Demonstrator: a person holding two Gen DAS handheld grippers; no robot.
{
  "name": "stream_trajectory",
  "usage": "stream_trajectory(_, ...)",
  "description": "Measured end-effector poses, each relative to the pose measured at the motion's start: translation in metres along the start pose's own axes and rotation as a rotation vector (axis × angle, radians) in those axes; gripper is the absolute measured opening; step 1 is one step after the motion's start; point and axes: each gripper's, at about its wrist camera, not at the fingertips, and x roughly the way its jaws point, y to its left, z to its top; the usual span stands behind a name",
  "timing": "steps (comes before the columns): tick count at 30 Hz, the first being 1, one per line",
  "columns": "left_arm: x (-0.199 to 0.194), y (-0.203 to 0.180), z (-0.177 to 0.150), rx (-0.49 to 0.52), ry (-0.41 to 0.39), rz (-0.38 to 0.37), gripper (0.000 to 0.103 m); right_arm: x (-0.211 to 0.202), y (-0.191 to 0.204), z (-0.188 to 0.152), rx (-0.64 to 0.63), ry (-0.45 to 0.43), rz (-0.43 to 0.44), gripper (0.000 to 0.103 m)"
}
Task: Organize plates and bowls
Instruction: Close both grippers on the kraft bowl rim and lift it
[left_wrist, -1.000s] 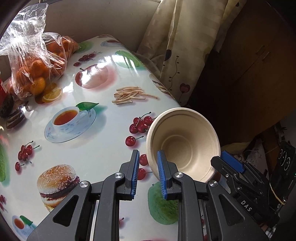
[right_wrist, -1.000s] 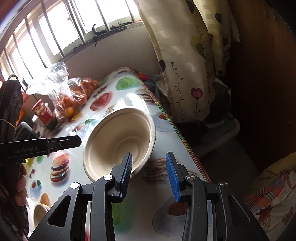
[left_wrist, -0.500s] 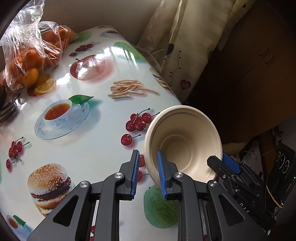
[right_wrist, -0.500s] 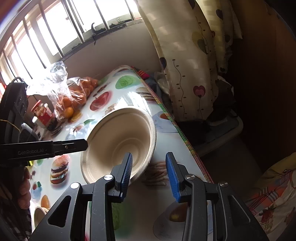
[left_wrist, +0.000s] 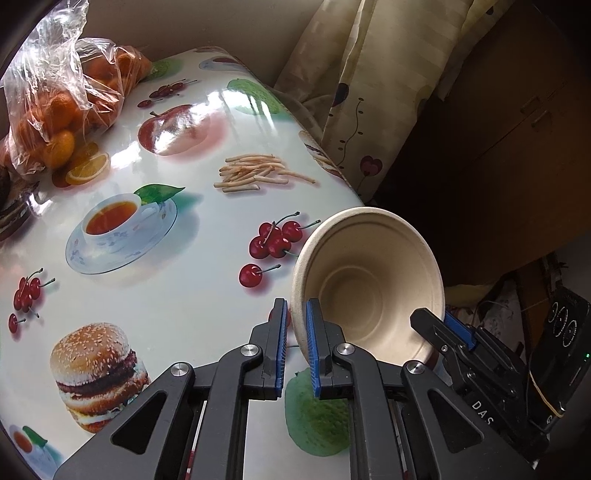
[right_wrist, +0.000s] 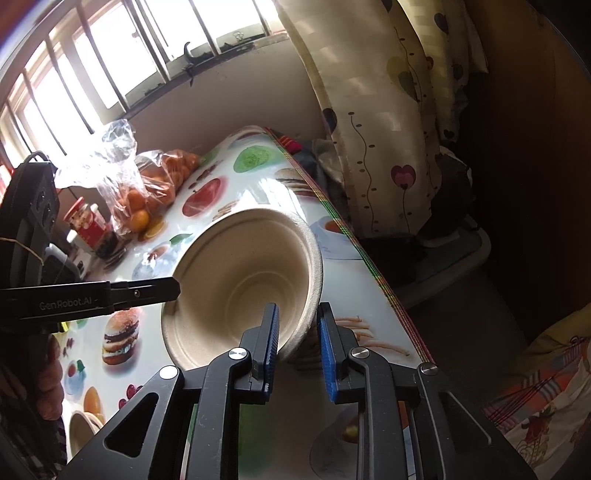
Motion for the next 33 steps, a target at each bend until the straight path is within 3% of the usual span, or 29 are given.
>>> stream_trajectory(33,-0.022,-0.001,-0.009,-0.02,-0.031,-0.014,0.008,-0.014,0.011,0.0,-0.023,-0.012,0.006,0.018)
